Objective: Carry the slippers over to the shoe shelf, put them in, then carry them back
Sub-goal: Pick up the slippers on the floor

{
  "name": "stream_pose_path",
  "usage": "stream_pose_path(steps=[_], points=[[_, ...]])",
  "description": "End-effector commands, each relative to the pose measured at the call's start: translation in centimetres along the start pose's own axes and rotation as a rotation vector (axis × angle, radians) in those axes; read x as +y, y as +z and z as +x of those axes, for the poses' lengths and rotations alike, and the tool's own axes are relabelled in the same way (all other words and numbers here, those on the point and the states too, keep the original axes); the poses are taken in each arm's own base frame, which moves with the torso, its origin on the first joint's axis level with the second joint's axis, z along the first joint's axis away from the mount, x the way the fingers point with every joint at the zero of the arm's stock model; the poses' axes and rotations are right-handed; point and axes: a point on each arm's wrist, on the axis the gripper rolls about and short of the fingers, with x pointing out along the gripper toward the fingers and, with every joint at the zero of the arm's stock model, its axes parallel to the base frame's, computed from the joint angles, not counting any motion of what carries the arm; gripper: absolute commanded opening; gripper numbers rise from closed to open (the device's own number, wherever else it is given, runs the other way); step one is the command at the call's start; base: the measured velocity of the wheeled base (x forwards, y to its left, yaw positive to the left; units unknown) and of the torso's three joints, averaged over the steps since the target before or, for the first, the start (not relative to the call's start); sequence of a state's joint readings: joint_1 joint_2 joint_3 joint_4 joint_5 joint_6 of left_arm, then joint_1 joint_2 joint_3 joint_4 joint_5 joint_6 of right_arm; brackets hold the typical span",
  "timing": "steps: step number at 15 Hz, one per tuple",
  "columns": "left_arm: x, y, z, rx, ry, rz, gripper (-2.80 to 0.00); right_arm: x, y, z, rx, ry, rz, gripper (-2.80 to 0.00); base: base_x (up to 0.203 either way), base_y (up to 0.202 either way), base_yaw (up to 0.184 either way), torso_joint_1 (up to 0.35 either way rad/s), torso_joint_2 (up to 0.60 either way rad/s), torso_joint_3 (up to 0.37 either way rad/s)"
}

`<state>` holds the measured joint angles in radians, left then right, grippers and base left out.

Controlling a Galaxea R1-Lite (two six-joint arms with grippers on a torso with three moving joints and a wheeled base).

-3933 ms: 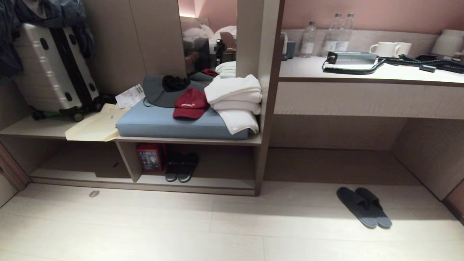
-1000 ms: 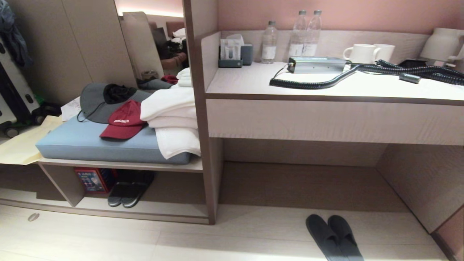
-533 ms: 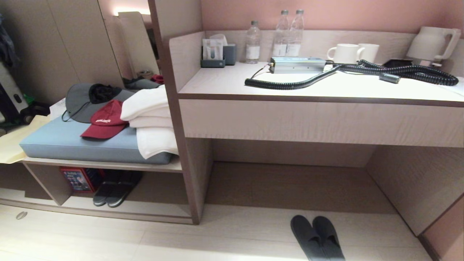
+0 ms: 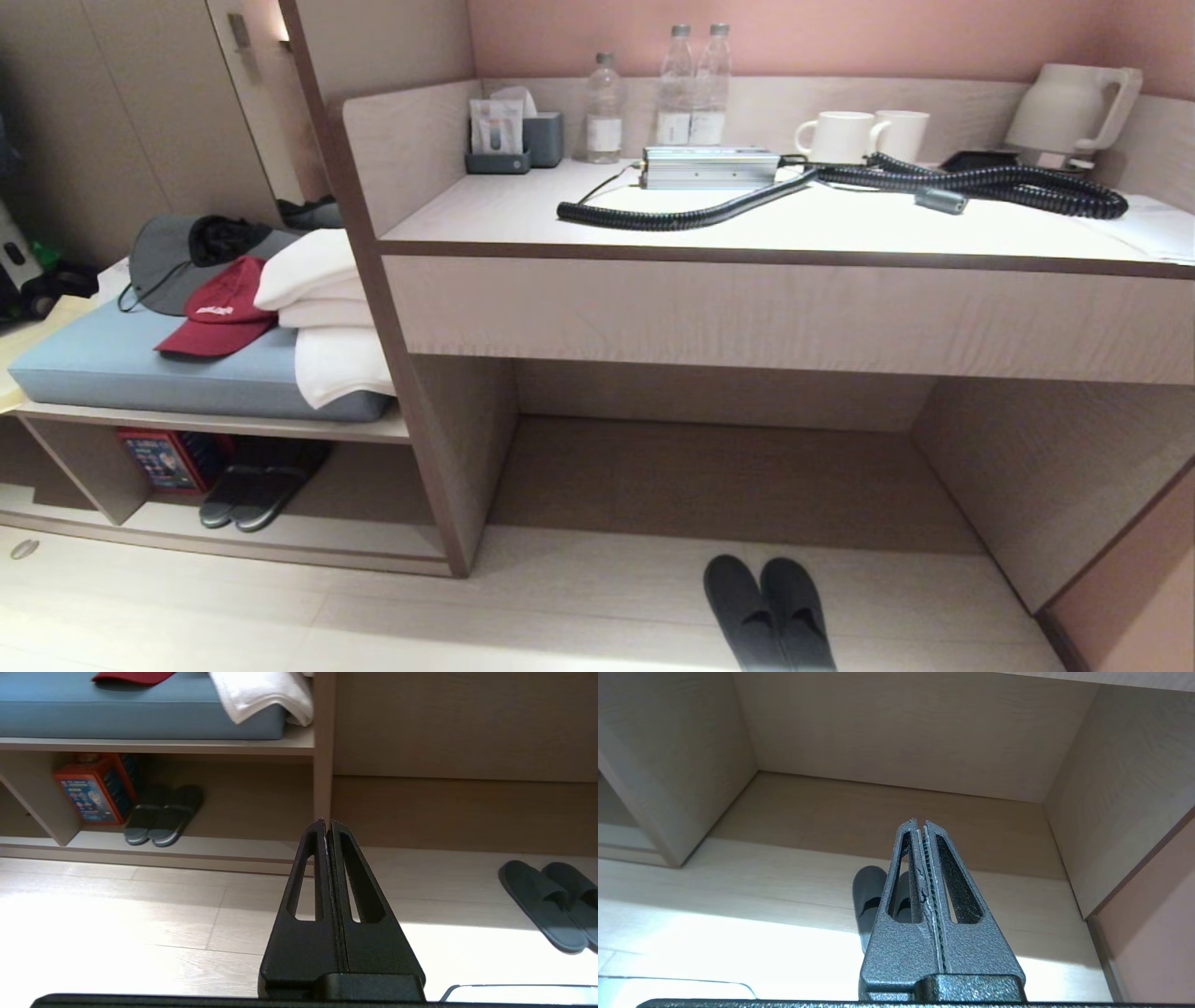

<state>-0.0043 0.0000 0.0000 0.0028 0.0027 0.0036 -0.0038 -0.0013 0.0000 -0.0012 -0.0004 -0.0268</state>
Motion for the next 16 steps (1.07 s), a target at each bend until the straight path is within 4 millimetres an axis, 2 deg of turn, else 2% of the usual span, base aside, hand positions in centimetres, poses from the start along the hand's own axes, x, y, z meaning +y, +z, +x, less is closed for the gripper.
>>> stream_pose_path(steps=[1,6,16], points=[[0.0,-0.05,0.01,0.002,0.0,-0.001,-2.8,0.0,0.0,-0.01,-0.002,0.0,-0.001,-2.8,0.0,-0.107,0.001,0.005,0.0,0.001],[0.01,-0.04,0.02,0.003,0.003,0.001,-2.8,0.0,0.0,-0.01,-0.002,0.0,-0.002,-2.8,0.0,0.0,0.0,0.002,0.0,-0.026],[0.01,-0.03,0.02,0.002,0.003,-0.011,-2.8,0.0,0.0,-0.01,-0.002,0.0,-0.002,-2.8,0.0,0.0,0.0,0.002,0.0,-0.193]])
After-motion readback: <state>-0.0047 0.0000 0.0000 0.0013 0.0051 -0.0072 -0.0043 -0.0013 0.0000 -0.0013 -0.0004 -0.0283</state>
